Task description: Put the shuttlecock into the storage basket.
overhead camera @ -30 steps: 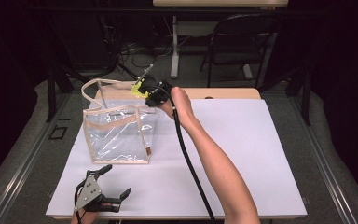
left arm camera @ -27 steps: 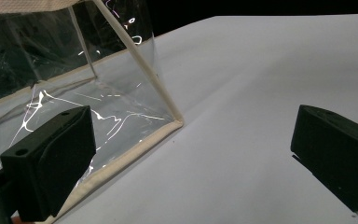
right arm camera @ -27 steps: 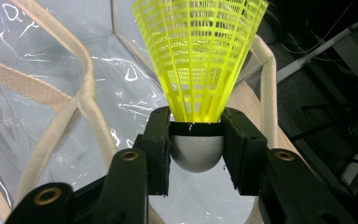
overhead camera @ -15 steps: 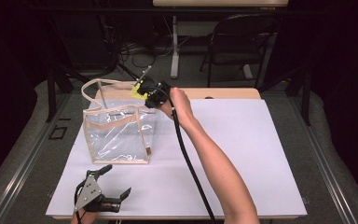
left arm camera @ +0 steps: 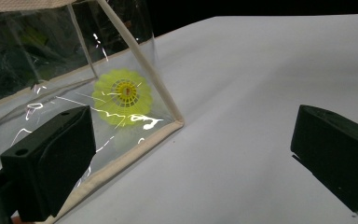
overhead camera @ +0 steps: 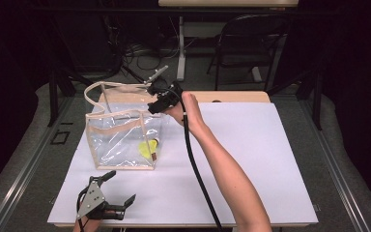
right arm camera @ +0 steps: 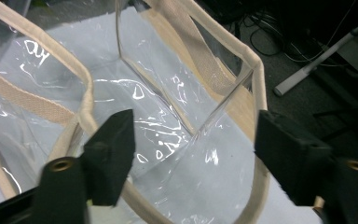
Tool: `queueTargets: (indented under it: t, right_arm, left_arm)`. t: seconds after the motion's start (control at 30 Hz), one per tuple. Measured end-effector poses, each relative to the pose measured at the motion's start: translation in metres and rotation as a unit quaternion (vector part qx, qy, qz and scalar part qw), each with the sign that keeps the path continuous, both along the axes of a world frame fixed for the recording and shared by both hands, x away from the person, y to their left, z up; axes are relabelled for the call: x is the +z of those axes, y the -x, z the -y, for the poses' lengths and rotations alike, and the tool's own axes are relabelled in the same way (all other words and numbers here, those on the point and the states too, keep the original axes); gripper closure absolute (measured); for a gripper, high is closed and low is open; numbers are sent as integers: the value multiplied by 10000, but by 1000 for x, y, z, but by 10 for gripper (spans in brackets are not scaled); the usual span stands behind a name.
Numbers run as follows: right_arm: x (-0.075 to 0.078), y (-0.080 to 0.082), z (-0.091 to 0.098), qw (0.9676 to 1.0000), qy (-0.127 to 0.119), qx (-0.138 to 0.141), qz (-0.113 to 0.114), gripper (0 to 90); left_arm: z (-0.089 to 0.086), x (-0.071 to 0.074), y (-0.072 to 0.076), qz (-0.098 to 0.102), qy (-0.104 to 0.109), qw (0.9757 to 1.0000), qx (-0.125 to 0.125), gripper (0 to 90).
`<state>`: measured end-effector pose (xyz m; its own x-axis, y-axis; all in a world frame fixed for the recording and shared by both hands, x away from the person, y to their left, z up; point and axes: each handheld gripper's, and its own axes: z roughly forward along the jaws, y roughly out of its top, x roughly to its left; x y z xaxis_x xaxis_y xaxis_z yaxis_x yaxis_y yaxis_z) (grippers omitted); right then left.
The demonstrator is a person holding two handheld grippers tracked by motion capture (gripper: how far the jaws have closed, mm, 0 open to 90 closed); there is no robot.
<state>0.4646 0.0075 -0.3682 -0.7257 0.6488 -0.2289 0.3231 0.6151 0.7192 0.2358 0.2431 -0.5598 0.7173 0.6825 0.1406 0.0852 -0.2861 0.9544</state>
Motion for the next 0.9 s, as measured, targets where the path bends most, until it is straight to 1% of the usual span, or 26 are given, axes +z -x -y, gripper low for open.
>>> queueTargets:
  t: [0.07, 0.1, 0.17, 0.27, 0.33, 0.7, 0.73, 0.9]
  right_arm:
    - [1, 3, 6, 9999, -157, 3, 10, 179]
    - [1, 5, 8, 9998, -190, 16, 5, 159]
    - [1, 8, 13, 9996, -288, 38, 10, 140]
    - [-1, 13, 19, 9993, -357, 81, -8, 106]
    - [-2, 16, 22, 9993, -359, 134, -24, 84]
    - [-7, 31, 35, 9979, -580, 266, -73, 34]
    - [-8, 33, 36, 9978, -593, 283, -51, 28]
    - [-14, 42, 43, 9976, -618, 302, -93, 17]
  left_arm:
    - [0, 0, 0, -2, -6, 10000, -8, 0]
    - [1, 0, 0, -3, -7, 10000, -8, 0]
    - [1, 0, 0, 3, -11, 10000, -10, 0]
    - [1, 0, -1, 5, -28, 10000, -6, 0]
    - [2, 0, -1, -7, -36, 10000, -8, 0]
    - [2, 0, -2, -8, -49, 10000, -2, 0]
    - [2, 0, -2, -12, -54, 10000, -7, 0]
    - [1, 0, 0, -5, -44, 10000, 7, 0]
